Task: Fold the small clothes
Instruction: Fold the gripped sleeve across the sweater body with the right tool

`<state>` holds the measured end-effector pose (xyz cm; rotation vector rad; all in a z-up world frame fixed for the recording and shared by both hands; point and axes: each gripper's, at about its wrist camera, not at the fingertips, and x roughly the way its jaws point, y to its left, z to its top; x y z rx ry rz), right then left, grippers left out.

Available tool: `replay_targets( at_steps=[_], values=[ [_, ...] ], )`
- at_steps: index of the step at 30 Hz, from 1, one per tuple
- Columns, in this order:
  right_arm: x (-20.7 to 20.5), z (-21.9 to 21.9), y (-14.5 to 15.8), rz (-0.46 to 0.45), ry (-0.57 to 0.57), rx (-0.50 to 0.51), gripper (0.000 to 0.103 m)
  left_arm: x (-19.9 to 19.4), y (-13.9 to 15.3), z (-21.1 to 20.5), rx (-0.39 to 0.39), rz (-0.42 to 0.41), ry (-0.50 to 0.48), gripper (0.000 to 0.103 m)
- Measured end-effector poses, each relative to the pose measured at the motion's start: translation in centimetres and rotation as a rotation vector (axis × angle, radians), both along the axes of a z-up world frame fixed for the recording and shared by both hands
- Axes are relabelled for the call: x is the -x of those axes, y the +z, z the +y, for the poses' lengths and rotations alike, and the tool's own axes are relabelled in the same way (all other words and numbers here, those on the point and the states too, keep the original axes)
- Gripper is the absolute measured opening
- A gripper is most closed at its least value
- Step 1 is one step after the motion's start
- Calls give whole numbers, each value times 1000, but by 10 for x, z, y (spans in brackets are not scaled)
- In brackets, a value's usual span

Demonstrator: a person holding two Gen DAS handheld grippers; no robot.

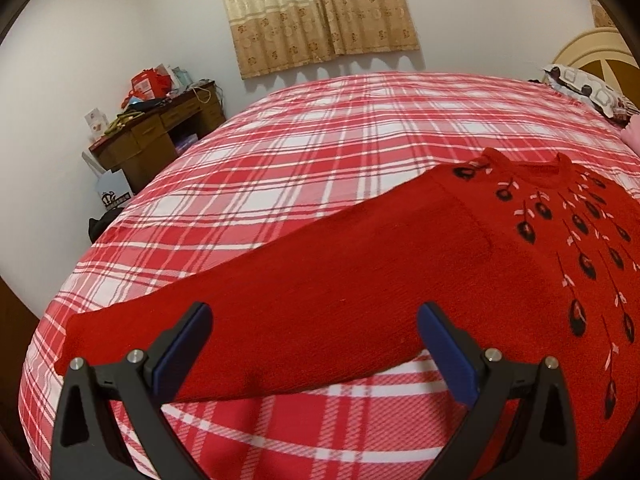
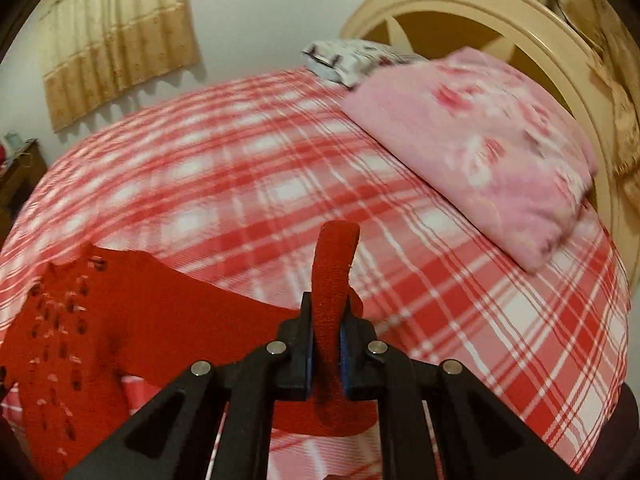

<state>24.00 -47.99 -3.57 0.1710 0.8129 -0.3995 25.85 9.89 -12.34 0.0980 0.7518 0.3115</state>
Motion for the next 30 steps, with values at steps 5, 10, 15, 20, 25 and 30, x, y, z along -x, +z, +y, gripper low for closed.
replay_targets(
  at_steps=[5,10,15,20,25,30],
  values=[
    [-14,33,30,-49,71,20,9,7,5,14,26,-8,17,103],
    [-23,64,58,-93,136,42,9,12,6,31,35,-19,45,103],
    [-30,96,81,-127,202,67,9,17,6,49,53,-22,76,103],
    [-40,130,98,-150,271,87,9,24,7,65,70,-29,94,103],
    [-50,160,111,-180,329,95,9,30,5,79,70,-26,114,103],
    [-60,191,125,-204,392,112,9,36,5,94,87,-25,137,103]
  ],
)
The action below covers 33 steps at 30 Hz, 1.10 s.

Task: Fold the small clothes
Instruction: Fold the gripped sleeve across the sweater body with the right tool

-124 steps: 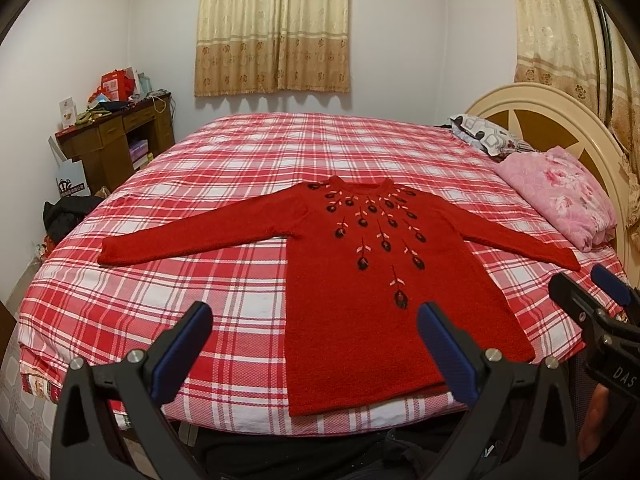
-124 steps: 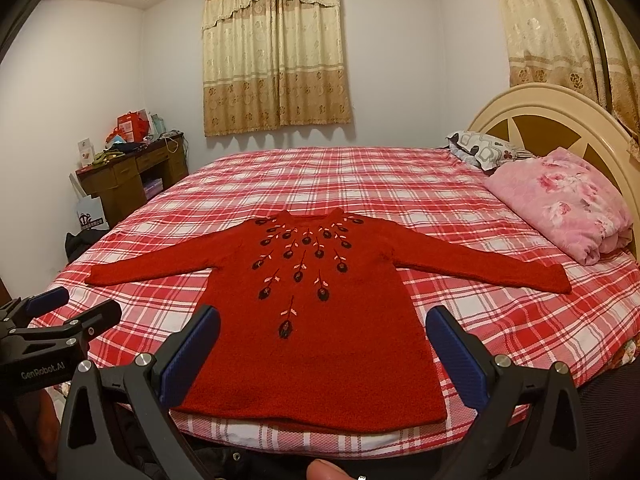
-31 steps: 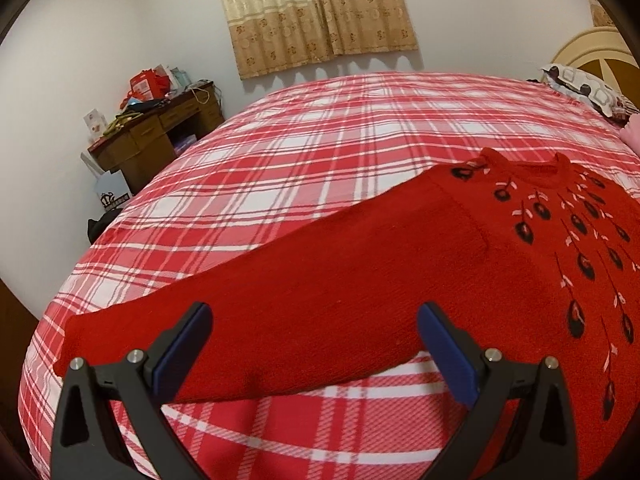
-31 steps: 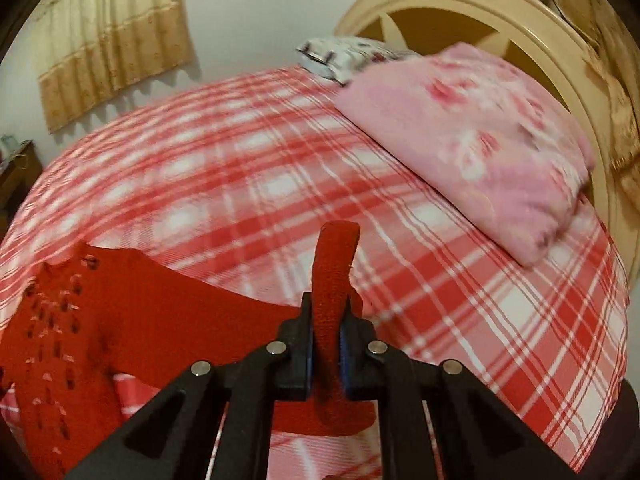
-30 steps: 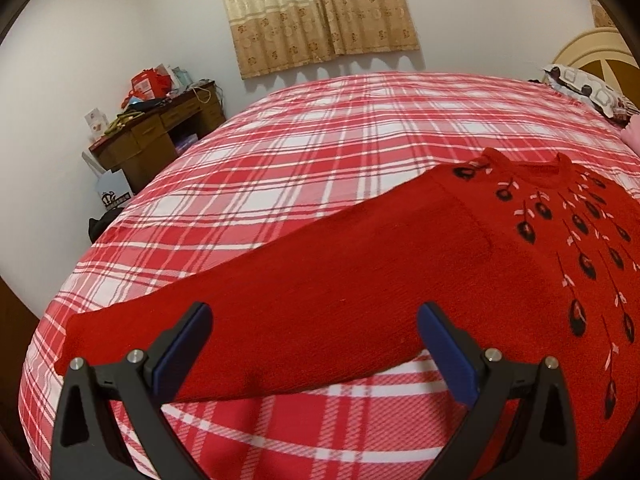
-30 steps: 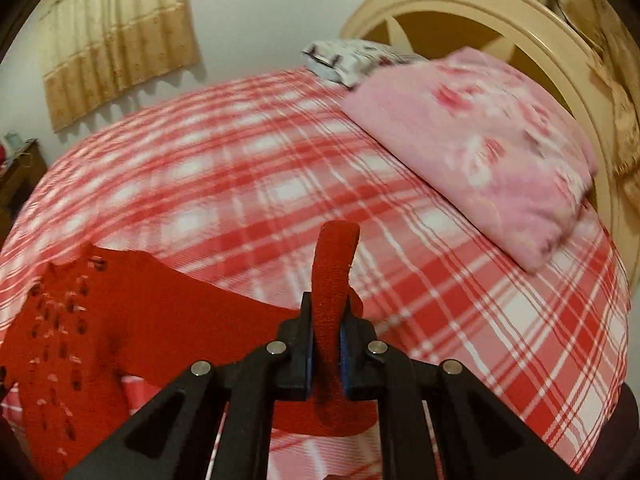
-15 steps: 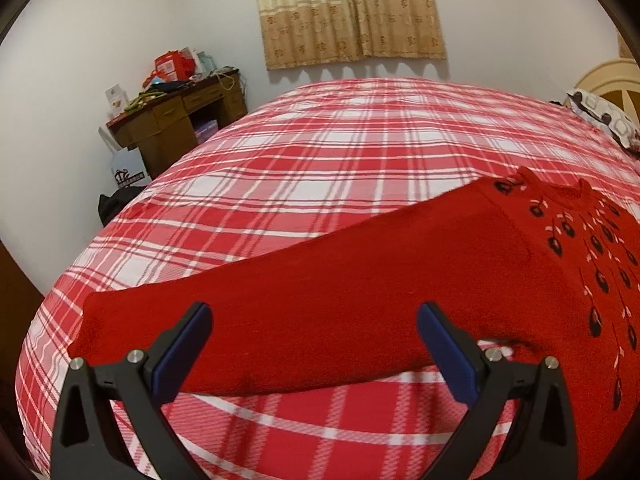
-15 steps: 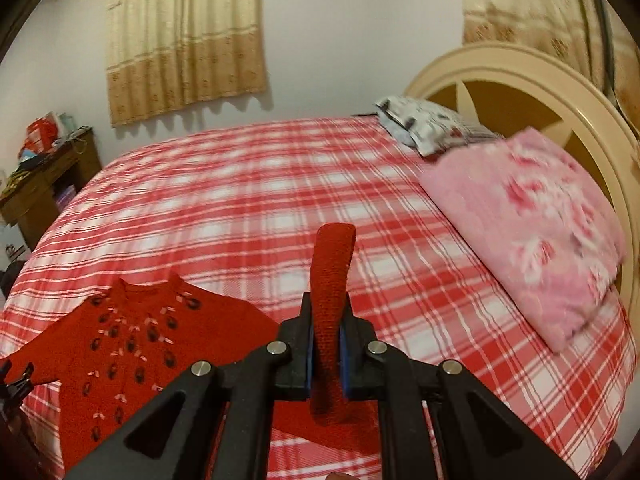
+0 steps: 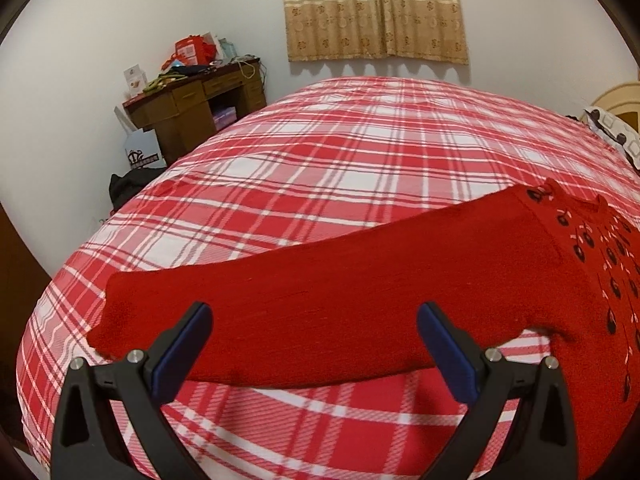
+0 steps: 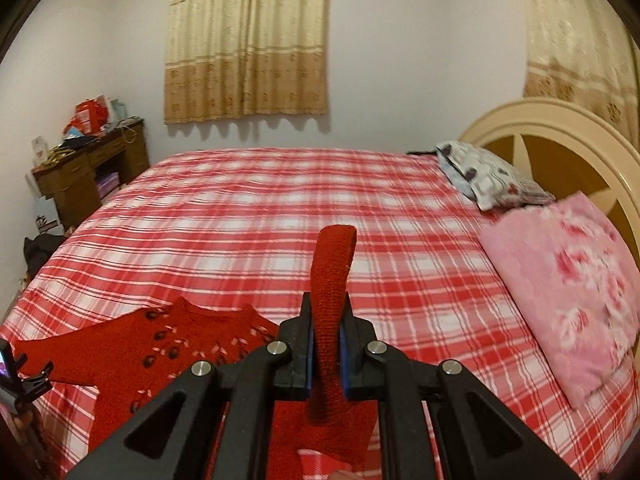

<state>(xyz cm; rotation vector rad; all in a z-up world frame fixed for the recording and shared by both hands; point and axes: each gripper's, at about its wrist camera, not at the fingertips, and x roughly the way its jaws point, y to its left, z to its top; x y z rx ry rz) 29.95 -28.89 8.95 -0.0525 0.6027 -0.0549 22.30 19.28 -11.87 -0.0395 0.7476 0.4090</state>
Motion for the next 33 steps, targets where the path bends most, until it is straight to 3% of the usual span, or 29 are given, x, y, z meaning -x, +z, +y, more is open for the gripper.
replay_targets(
  at_steps=[9,20,26,33],
  values=[
    [-11,62,17,-42,121,22,9,6,-3,17,15,0,25,103],
    [-31,154,11,-42,309,79,9,12,-11,26,34,14,37,103],
    [-38,205,-29,10,407,117,9,17,-18,31,45,25,47,103],
    [-51,256,-108,124,478,98,9,29,-20,38,49,32,61,103]
  ],
)
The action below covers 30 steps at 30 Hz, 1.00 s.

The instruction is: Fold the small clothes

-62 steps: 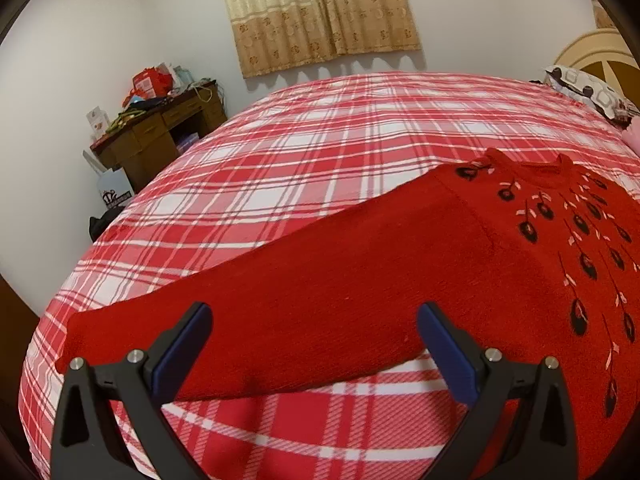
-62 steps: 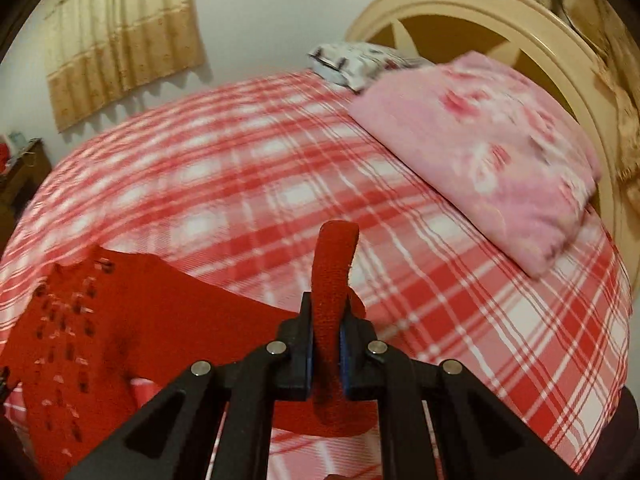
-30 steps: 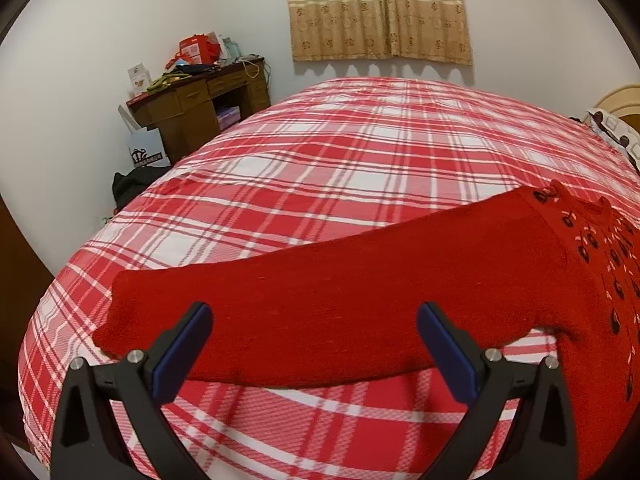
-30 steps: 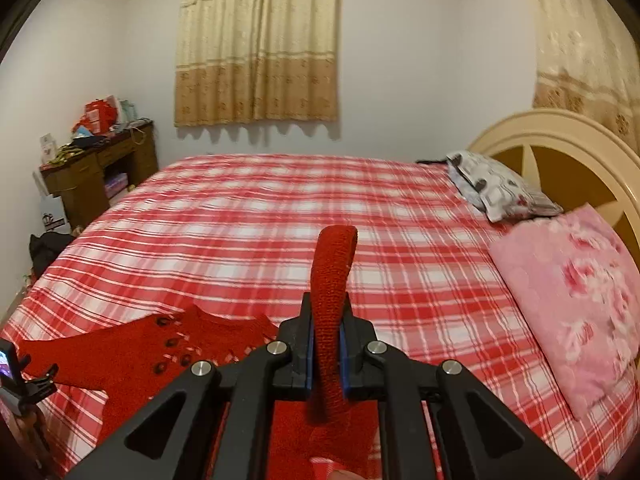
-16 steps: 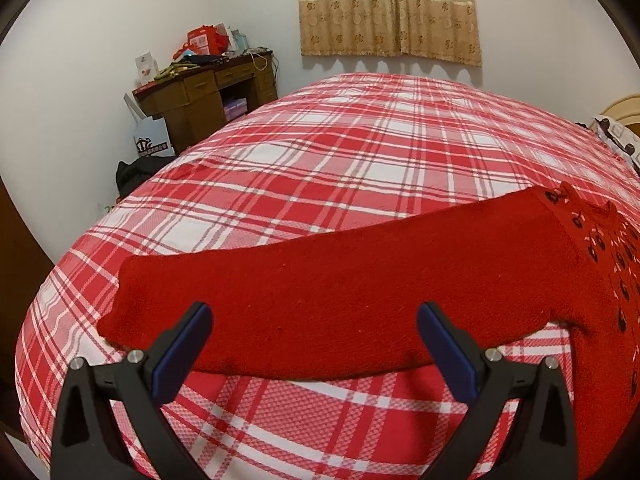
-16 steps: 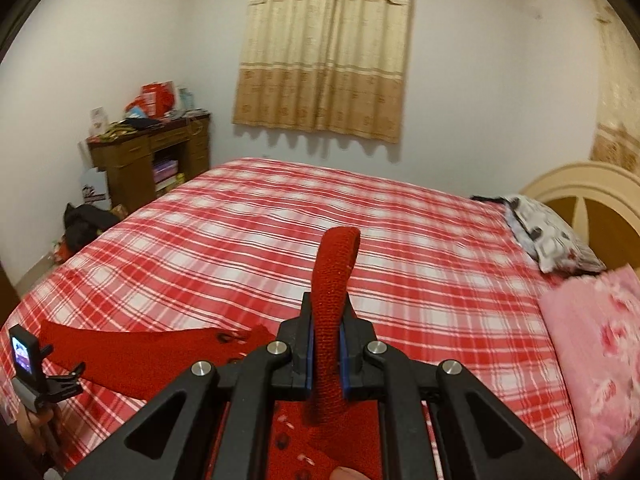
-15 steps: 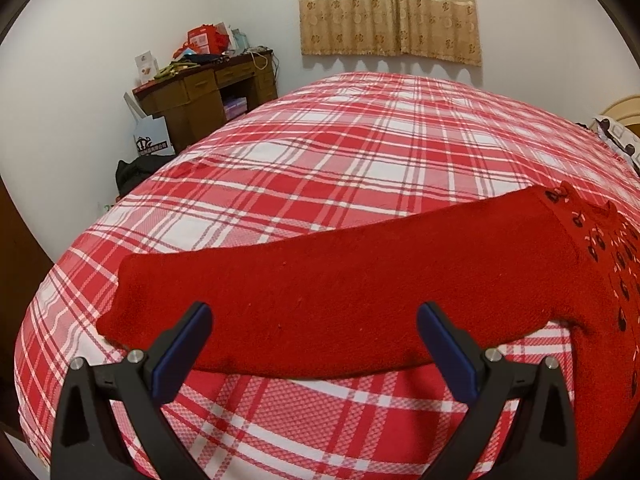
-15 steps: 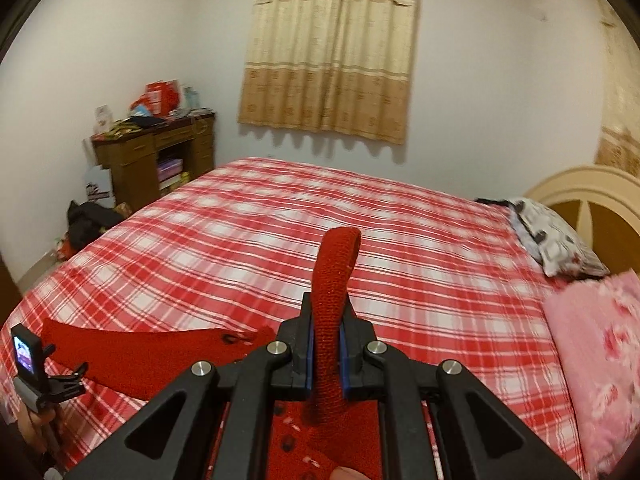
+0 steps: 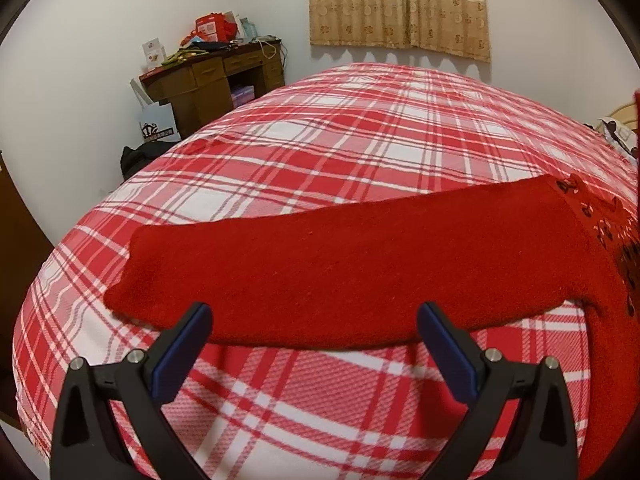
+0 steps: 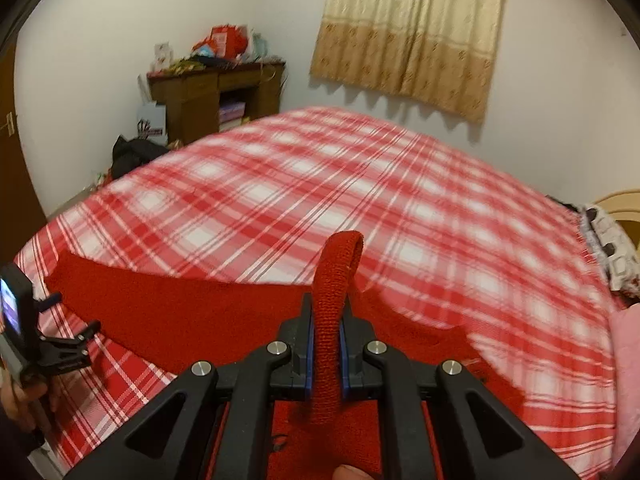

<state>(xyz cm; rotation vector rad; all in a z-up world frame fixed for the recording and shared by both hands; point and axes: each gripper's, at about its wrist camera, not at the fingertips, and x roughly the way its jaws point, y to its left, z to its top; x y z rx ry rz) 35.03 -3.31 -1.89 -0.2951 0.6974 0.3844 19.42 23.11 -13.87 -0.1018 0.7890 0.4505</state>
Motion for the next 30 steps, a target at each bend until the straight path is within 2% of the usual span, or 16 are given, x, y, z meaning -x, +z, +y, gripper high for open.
replay_targets(
  at_steps=[5,9,13,22,24,25,27,30],
  values=[
    [-8,28,-58,107,16,-25,9,7,-1,4,-18,8,13,103],
    [-13,39,-90,157,14,-44,9,11,-5,9,-19,22,29,103],
    [-14,47,-108,178,6,-56,9,11,-10,9,-22,36,34,103],
    [-10,58,-124,200,-2,-66,9,10,-15,4,-41,54,33,103],
    [-12,60,-131,246,19,-68,14,11,-14,4,-42,49,33,103],
    [-12,59,-135,275,31,-71,26,11,-14,4,-40,48,33,103],
    [-4,58,-136,300,94,-94,41,13,-12,5,-34,43,33,103],
    [10,39,-124,274,123,-137,43,21,-4,12,-36,13,52,103]
  ],
)
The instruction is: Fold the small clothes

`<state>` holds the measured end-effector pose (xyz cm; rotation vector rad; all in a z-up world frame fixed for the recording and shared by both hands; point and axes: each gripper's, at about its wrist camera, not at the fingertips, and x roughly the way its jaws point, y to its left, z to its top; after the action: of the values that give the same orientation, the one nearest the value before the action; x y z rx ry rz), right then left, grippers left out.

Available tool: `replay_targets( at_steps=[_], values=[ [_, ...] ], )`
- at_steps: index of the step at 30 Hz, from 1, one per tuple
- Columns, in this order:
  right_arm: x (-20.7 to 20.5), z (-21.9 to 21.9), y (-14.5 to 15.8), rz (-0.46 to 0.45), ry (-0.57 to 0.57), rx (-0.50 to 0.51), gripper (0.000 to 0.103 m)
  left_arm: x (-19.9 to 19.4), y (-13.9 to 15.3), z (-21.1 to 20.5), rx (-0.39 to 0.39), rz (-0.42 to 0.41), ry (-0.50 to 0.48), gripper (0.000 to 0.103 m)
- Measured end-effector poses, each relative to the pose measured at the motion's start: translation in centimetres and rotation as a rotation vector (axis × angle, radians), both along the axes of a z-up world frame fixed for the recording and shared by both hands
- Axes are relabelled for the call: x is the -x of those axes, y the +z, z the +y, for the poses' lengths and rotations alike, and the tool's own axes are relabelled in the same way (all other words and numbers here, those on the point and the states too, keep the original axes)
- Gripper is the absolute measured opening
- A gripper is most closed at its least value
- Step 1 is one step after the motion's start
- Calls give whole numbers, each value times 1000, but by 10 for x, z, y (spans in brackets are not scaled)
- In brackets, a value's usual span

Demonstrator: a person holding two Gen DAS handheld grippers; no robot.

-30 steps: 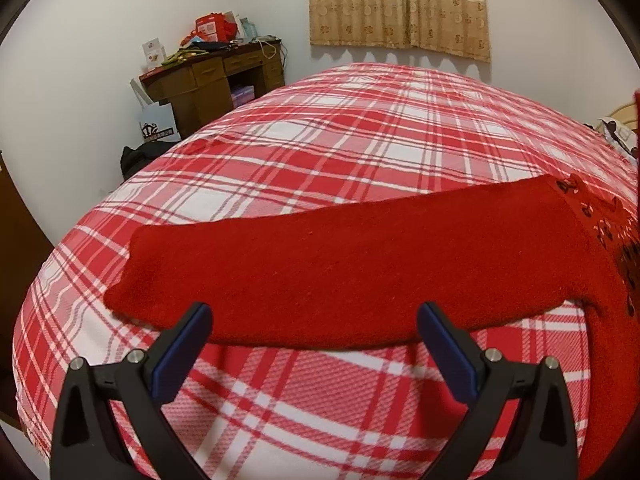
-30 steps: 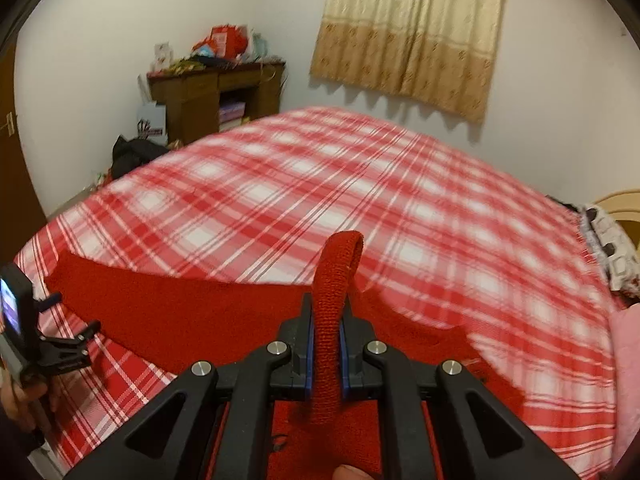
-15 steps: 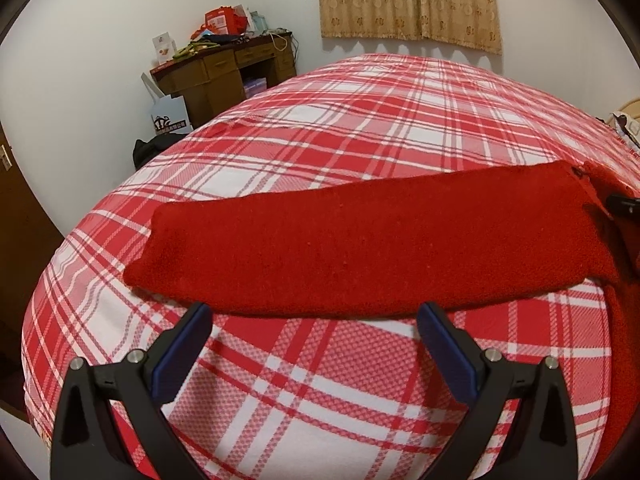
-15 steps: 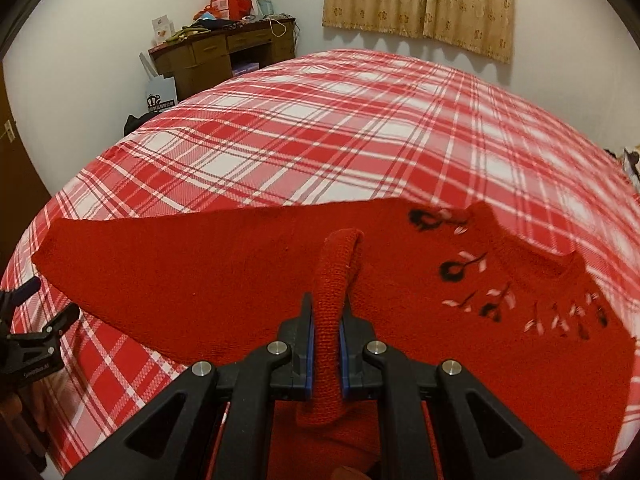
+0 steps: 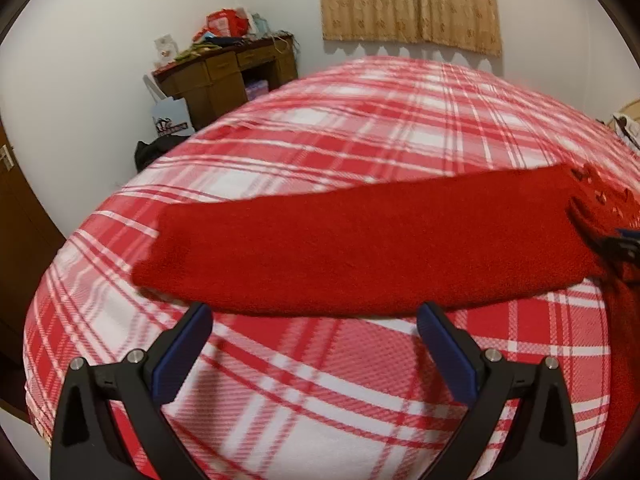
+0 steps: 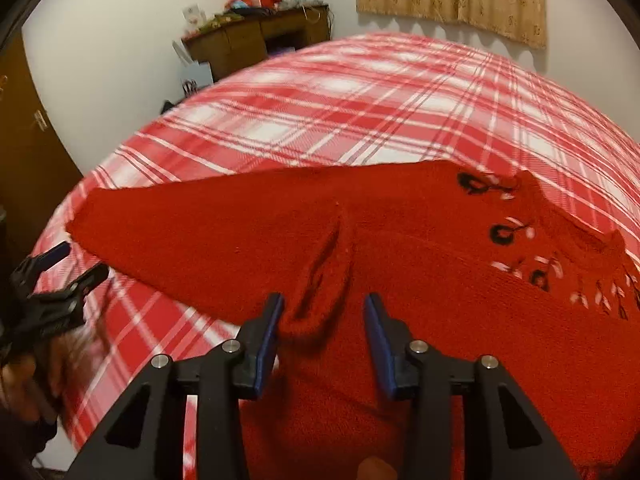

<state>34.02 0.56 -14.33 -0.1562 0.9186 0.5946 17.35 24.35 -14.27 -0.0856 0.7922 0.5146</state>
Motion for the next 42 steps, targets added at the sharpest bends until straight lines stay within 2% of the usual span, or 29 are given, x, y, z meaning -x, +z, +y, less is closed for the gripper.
replay_targets(
  at_steps=[3,5,8,11,14,16,20,23,25,28,31,33,37,39,41,42],
  values=[
    [4,-28,9,1,-30,-66,45,8,10,14,-12,-42,30,103],
    [1,-38,9,-10,-75,-59,47,9,12,28,-11,-45,58,103],
    [-6,-39,-1,35,-104,-71,47,9,13,47,3,-40,104,103],
    [6,-20,-15,96,0,-74,47,13,15,61,32,-48,131,103],
    [30,-6,-14,42,60,-16,47,15,15,68,41,-44,139,103],
    [32,-18,-12,61,50,-46,47,15,12,70,55,-37,137,103],
    [30,-67,1,39,-57,-60,47,13,6,74,72,-24,131,103],
    [27,-114,12,-23,-156,-5,47,8,2,78,82,-12,132,103],
    [17,-150,15,-30,-248,19,47,6,0,79,87,-5,135,103],
    [3,-207,8,3,-386,22,47,4,-2,80,90,1,137,103],
    [-5,-258,-10,86,-513,24,46,2,-4,80,88,11,134,103],
    [2,-281,-11,93,-511,-81,46,0,-7,80,86,21,129,103],
    [13,-276,4,22,-534,10,47,-2,-9,83,96,31,135,103],
    [18,-265,9,-7,-494,32,47,-2,-7,83,95,25,134,103],
    [20,-250,2,1,-439,70,49,-2,-6,83,92,25,133,103],
    [19,-243,-8,24,-429,120,51,-1,-5,83,95,23,134,103]
  ],
)
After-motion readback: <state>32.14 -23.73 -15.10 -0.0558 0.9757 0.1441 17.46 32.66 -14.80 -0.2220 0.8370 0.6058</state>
